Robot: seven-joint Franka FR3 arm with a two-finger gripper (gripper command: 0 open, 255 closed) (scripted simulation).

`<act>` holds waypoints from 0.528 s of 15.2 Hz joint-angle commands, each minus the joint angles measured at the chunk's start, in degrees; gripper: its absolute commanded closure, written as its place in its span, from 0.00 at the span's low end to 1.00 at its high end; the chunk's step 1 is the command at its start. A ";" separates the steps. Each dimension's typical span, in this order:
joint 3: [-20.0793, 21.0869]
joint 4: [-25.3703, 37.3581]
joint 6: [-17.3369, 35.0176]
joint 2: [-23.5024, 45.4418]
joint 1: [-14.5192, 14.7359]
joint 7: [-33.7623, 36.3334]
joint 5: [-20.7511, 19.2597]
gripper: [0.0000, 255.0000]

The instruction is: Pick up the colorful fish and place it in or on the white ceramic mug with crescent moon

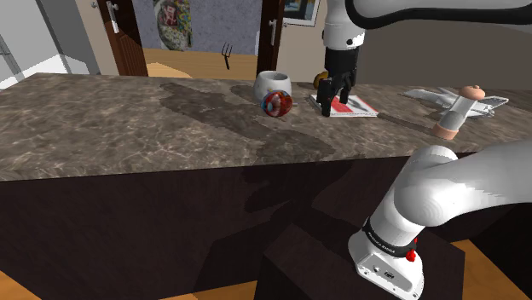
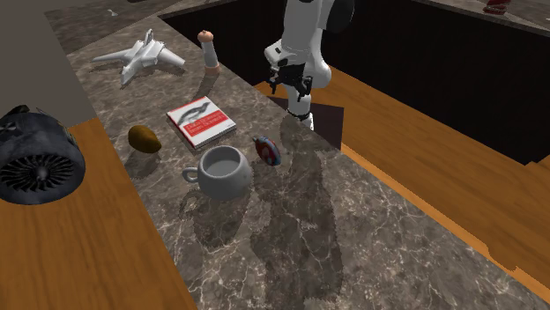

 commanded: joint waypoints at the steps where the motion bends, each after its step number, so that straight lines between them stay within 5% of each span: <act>1: 0.00 0.00 0.00 0.00 0.00 0.00 0.00 0.00; 8: -8.45 6.43 9.82 12.14 3.92 -20.37 -3.13 0.00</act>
